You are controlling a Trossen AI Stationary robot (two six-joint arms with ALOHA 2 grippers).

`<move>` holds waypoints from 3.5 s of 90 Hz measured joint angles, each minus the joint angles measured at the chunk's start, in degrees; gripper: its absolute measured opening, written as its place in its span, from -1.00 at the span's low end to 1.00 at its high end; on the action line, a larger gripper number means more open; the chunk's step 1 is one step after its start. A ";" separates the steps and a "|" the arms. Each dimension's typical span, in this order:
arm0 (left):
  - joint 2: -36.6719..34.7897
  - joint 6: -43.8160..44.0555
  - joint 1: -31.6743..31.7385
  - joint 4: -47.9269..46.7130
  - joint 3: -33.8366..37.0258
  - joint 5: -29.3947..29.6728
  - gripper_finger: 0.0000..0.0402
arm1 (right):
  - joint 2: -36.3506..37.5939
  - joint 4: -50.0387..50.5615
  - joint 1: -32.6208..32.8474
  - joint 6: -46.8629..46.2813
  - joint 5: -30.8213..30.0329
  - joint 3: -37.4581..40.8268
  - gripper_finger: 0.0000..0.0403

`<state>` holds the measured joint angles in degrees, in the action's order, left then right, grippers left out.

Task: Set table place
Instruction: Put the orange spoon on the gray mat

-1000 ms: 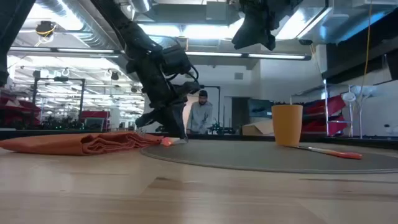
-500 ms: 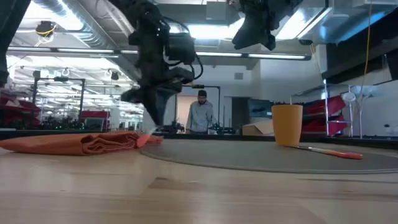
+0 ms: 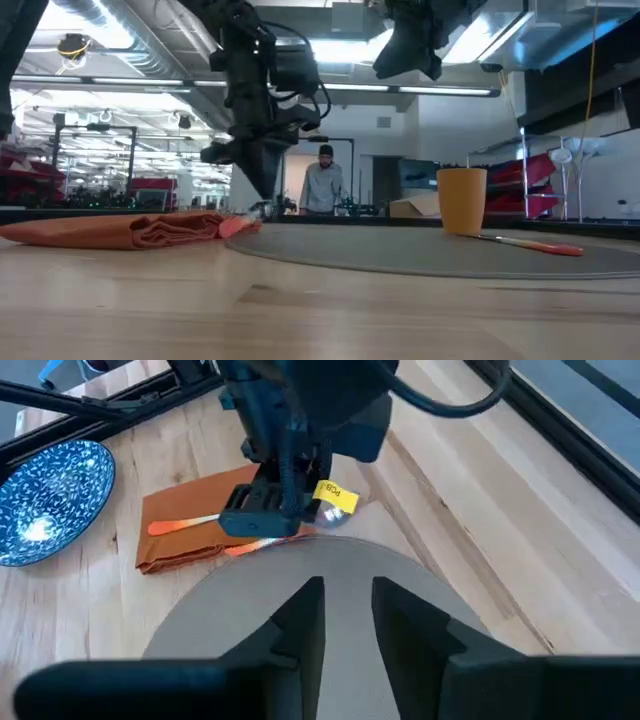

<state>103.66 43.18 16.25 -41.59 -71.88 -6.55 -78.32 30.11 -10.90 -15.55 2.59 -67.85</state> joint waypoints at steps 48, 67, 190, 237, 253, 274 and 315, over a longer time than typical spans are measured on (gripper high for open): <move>0.00 -7.82 1.28 -4.53 0.00 -0.71 -0.80 | 0.00 0.02 0.04 0.55 1.07 0.00 -0.63; 0.29 -11.30 1.41 -2.15 0.32 -4.29 -0.99 | 0.00 0.00 0.04 0.50 -0.09 0.00 -0.63; 6.28 -11.27 -2.79 1.63 -2.99 -5.68 -1.00 | 0.02 -0.04 0.00 0.45 -0.68 0.00 -0.63; 5.53 -14.02 0.23 -4.18 -2.94 -2.20 -1.00 | 0.02 -0.06 0.00 0.44 -0.69 0.00 -0.63; 5.53 -13.62 0.26 -3.20 -2.91 -2.46 -1.00 | 0.02 -0.04 0.04 0.44 -0.68 0.00 -0.63; 5.53 -12.74 0.24 -2.53 -2.91 -3.91 -1.00 | 0.02 -0.04 0.04 0.63 -0.68 0.00 -0.63; 5.54 -10.35 0.15 -0.79 -0.82 -5.31 -1.00 | 0.02 -0.04 0.02 0.85 -0.68 0.00 -0.63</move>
<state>109.20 32.83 16.40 -42.38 -72.70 -11.86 -78.30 30.06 -10.87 -14.70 1.91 -67.85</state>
